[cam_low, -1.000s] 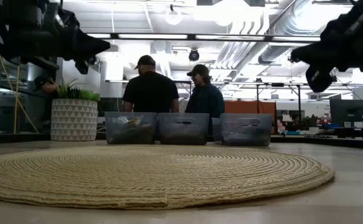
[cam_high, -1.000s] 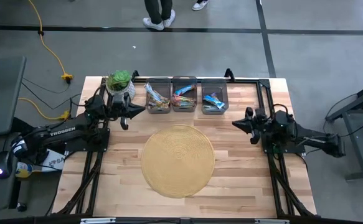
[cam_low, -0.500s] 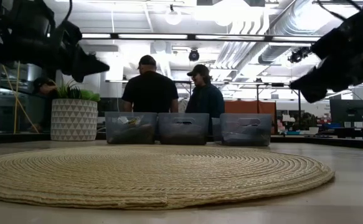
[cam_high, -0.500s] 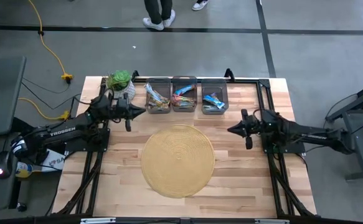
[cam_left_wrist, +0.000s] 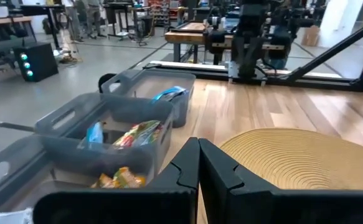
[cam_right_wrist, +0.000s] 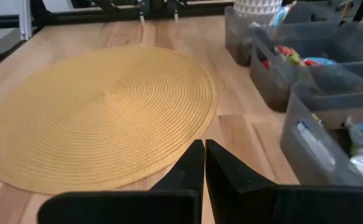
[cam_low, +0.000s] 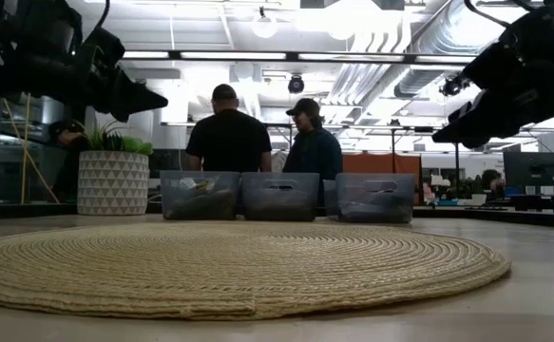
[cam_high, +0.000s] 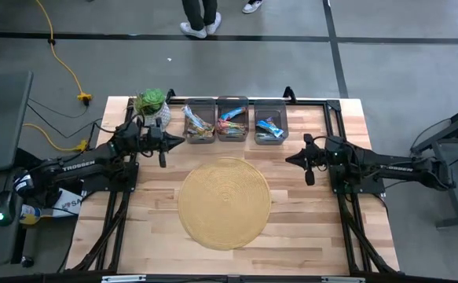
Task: Pick and place Granola Bars by type
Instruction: Return to Home Position
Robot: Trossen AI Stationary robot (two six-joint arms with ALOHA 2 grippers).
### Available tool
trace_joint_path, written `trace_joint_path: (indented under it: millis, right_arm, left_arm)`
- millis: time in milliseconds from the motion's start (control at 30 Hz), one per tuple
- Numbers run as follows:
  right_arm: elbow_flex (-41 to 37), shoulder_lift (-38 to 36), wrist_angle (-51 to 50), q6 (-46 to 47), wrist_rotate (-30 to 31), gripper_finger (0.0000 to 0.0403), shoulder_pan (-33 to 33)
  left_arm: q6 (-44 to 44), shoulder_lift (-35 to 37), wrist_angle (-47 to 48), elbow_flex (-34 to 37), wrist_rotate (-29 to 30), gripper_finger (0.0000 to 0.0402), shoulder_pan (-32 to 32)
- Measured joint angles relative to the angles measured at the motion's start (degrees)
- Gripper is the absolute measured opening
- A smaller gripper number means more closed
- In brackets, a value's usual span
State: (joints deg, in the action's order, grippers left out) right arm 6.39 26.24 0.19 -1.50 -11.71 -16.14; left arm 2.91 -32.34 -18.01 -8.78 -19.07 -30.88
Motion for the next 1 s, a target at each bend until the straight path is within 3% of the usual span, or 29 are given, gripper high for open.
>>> trace_joint_path:
  millis: [133,333,600,767,1000]
  right_arm:
    - [-0.93,0.0,1.17,1.92,-0.88,0.0,0.01]
    - [-1.73,-0.07,2.33,2.71,-1.94,0.0,0.02]
    - [-1.73,-0.18,4.97,2.89,-1.93,0.0,-0.02]
    - [-1.73,-2.0,5.32,3.81,-2.14,0.0,0.0]
    - [-1.73,-5.63,5.21,4.96,-2.16,0.0,0.0]
  left_arm:
    - [-0.16,0.01,-2.46,0.78,4.3,0.0,4.3]
    - [-3.8,-0.03,-19.17,7.74,14.61,0.0,10.38]
    - [-1.44,5.45,-19.58,7.67,20.63,0.0,15.32]
    - [-0.14,13.76,-12.57,7.78,24.83,0.0,16.66]
    - [-1.19,26.64,1.93,7.89,24.29,0.0,17.83]
